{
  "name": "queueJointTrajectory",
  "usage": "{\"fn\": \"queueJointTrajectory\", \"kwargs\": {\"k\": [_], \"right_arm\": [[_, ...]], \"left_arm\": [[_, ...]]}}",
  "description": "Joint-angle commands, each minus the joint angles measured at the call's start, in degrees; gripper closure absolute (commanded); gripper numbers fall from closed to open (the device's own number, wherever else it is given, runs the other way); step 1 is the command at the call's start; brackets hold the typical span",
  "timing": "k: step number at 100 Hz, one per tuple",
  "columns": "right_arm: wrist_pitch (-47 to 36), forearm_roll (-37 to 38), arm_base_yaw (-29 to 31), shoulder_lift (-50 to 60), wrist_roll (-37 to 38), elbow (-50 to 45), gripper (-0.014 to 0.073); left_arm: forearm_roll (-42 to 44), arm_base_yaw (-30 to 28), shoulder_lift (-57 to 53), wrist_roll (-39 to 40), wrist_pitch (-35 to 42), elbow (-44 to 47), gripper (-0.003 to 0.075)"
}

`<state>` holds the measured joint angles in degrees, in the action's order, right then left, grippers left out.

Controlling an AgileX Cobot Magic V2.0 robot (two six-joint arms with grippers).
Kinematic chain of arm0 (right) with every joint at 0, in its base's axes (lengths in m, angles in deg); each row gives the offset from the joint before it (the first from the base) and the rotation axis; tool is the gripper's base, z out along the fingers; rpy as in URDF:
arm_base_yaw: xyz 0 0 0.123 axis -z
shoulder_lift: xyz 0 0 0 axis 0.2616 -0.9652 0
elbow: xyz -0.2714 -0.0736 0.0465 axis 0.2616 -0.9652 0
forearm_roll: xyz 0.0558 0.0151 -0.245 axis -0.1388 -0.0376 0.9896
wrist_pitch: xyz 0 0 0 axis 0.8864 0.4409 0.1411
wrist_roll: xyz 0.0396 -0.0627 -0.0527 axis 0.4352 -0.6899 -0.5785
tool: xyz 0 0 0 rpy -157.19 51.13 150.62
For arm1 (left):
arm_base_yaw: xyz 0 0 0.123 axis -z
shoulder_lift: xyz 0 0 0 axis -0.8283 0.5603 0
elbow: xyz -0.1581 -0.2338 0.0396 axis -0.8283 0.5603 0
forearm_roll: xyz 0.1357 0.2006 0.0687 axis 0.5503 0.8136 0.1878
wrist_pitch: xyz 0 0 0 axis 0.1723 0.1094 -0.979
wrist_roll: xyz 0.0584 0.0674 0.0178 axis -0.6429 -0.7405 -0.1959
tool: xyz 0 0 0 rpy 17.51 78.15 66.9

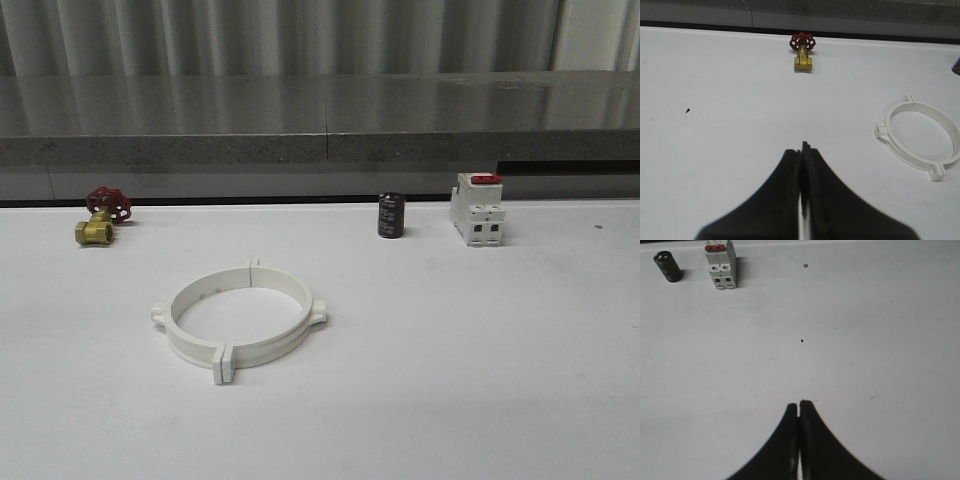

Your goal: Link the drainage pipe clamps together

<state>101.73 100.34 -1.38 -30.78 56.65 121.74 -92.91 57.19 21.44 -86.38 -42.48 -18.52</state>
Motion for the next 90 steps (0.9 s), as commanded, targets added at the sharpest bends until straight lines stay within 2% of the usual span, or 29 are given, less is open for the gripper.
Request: {"fn": "queueJointTrajectory", "kwargs": {"k": [1, 35, 48, 66, 73, 90], "right_arm": [[-2.6, 2.1, 0.4, 0.0, -0.5, 1.4, 0.0662], [-3.0, 3.5, 0.5, 0.7, -0.5, 1.3, 0.0662], [-7.8, 4.5, 1.8, 4.0, -0.5, -0.6, 0.0662], [-16.5, 2.4, 6.0, 11.1, -1.3, -6.4, 0.0662], [-19.3, -0.5, 7.3, 14.0, -5.3, -8.7, 0.0662], [-23.9, -12.5, 8.7, 20.7, -23.6, -13.7, 0.0662]], "left_arm": [[-1.0, -0.2, 0.3, -0.1, 4.0, -1.5, 0.0741], [-1.0, -0.2, 0.3, -0.1, 4.0, -1.5, 0.0741], [-1.0, -0.2, 0.3, -0.1, 4.0, -1.5, 0.0741], [-1.0, -0.2, 0.3, -0.1, 4.0, -1.5, 0.0741], [-1.0, -0.2, 0.3, -0.1, 4.0, -1.5, 0.0741], [-1.0, -0.2, 0.3, -0.1, 4.0, -1.5, 0.0741]]}}
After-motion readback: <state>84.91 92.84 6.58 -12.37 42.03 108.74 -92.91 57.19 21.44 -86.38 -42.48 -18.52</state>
